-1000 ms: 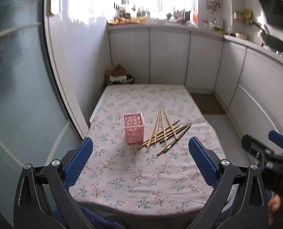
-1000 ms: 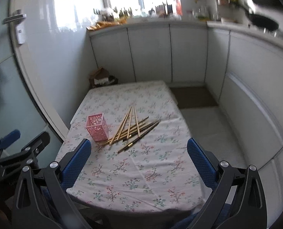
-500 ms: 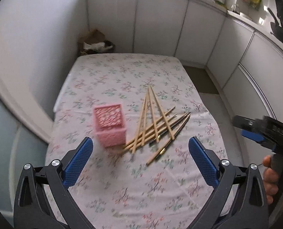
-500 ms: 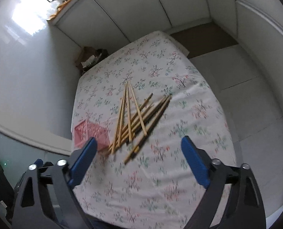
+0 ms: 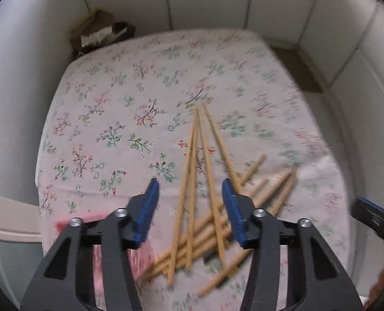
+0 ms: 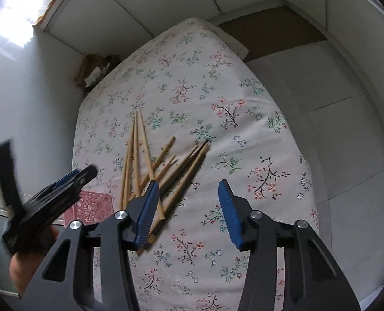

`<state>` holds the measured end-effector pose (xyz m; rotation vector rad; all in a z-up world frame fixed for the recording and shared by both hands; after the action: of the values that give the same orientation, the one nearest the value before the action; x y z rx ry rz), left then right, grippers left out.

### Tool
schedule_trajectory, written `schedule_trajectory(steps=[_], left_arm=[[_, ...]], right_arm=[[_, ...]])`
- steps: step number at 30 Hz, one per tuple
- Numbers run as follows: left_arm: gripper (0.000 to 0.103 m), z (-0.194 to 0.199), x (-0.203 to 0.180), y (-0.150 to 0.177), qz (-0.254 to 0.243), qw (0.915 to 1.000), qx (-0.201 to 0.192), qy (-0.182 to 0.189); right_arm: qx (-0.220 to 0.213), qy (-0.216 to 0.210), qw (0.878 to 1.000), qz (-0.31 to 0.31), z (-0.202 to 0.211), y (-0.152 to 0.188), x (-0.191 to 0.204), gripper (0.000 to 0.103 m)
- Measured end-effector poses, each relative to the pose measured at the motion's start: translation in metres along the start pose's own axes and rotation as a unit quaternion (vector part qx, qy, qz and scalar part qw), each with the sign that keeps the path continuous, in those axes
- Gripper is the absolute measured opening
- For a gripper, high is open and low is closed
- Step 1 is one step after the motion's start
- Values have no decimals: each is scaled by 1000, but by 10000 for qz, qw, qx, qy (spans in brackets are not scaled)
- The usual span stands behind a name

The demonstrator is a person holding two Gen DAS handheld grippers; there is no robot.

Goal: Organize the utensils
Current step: 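Lower the left tool onto the chopstick pile and close on one chopstick, then lift the chopstick upright with the left tool while the right tool grasps another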

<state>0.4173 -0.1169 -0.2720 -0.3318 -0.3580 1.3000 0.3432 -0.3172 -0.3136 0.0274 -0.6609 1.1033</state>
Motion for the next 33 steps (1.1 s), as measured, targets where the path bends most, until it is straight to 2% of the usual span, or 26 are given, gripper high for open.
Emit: schedule_trajectory(steps=[1,6,8,11,14,16,17,20,23,25,28,30,31,33], left_arm=[[40,-10,2,0,-17,9999,112,-79],[39,-50,10,-1,-31,9983,438,-370],[34,-62,10,2,-126,9968,636,-467],[31,-72,15,6,-155,9946,776,-676],[26,-78,15,9,-236,9935,879,-688],[11,-82,11,13,-231,9938,939,-550],[9,-82,9,14,-226,9939,947,-526],[7,-78,4,17,-7,9951,937,-312],[6,-70,-7,28,327,9947,948,218],[6,-65,-15,37,523,9927,917,586],[6,-58,-26,51,646,9905,848,870],[6,-52,-30,58,854,9851,907,1187],[6,-48,-30,60,889,9842,872,1260],[6,-27,-28,55,731,9876,530,1284]], right_arm=[[14,9,10000,1,-1,-1,-2,48],[16,103,9999,46,-6,-5,-7,49],[45,49,10000,26,-8,-5,-6,49],[37,-17,10000,25,-7,-7,-5,49],[33,-95,9999,14,-6,-9,-2,49],[28,-99,9999,22,-6,-9,-2,49],[26,-86,10000,32,-6,-9,-2,49],[15,-19,10000,60,-7,-10,-5,49],[-6,71,9999,81,-7,-10,-8,49],[-16,137,9998,135,-9,-11,-9,49],[62,218,9994,246,-15,-8,-6,49],[135,277,9989,366,-21,-5,-4,49],[166,295,9985,425,-23,-4,-2,49],[216,322,9978,545,-29,-2,2,48]])
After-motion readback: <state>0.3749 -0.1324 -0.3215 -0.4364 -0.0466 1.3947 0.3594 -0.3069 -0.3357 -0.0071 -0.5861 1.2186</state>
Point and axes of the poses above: each gripper's, at about its wrist camera, not at the fingertips, and z roughly against the way its jaws point, x to its left, y to its underside, the point moved 8 cm from there along -z, roughly the way its jaws point, and after that the axes turned 4 degrees about -x, right-handed, at the moved point
